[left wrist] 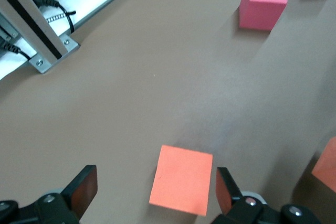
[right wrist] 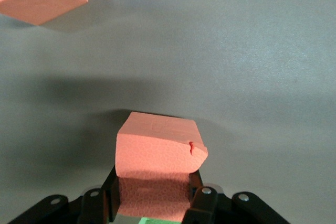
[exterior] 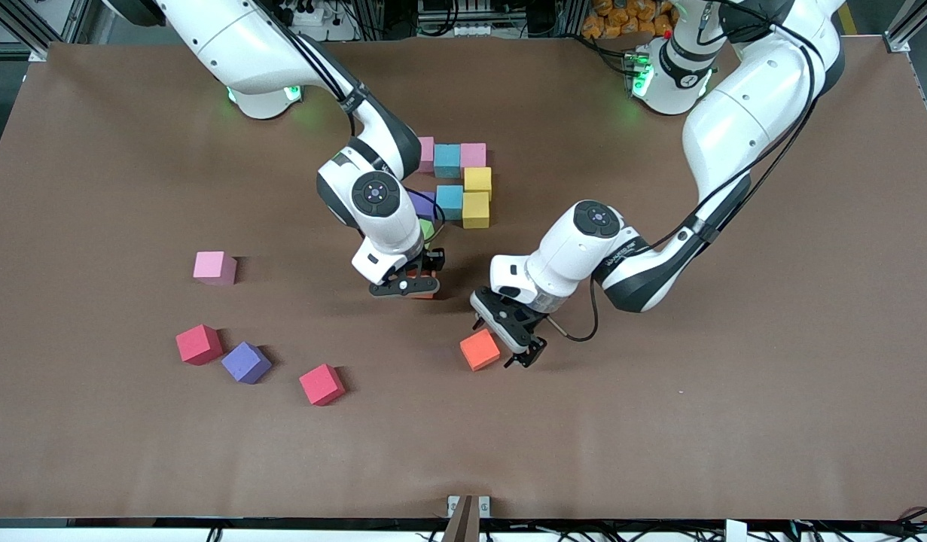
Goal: Form number 2 with 11 blocks
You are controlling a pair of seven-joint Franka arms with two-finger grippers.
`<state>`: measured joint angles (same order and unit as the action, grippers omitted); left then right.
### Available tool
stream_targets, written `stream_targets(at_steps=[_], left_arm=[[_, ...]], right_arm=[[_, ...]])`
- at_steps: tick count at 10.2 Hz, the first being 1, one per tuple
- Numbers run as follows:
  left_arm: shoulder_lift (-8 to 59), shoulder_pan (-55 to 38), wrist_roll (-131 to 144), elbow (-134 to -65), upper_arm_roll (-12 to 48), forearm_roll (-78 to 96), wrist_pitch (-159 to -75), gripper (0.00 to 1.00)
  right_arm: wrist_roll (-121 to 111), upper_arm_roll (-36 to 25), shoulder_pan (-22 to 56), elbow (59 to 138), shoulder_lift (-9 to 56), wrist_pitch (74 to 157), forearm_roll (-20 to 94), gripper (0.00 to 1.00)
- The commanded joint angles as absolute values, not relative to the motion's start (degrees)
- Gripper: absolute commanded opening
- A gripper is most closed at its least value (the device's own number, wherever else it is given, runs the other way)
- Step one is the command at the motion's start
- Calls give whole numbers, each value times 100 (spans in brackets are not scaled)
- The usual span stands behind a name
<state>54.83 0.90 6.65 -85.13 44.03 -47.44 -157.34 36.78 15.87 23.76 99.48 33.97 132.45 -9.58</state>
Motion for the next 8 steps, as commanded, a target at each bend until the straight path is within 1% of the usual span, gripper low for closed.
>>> stream_targets(at_steps=[1, 3, 4, 7, 8], left_arm=[[5651, -123, 527, -8358, 4158, -4755, -16022, 100], [5704, -350, 545, -8332, 3948, -4746, -16040, 100], [5713, -447, 545, -8332, 3885, -4755, -16118, 100], [5722, -764, 545, -8332, 3403, -4755, -16505, 100], [5730, -765, 536, -8332, 3401, -4764, -16515, 100]], right_arm=[[3481, 1608, 2355, 9975, 3366, 12947, -1125, 0], [3524, 1608, 2373, 10036, 3375, 12736, -1116, 0], [3533, 1608, 2408, 10063, 3375, 12735, -1108, 0], [3533, 1643, 2461, 10072, 3392, 12735, -1116, 0], [3516, 1644, 2496, 10072, 3393, 12735, -1116, 0]])
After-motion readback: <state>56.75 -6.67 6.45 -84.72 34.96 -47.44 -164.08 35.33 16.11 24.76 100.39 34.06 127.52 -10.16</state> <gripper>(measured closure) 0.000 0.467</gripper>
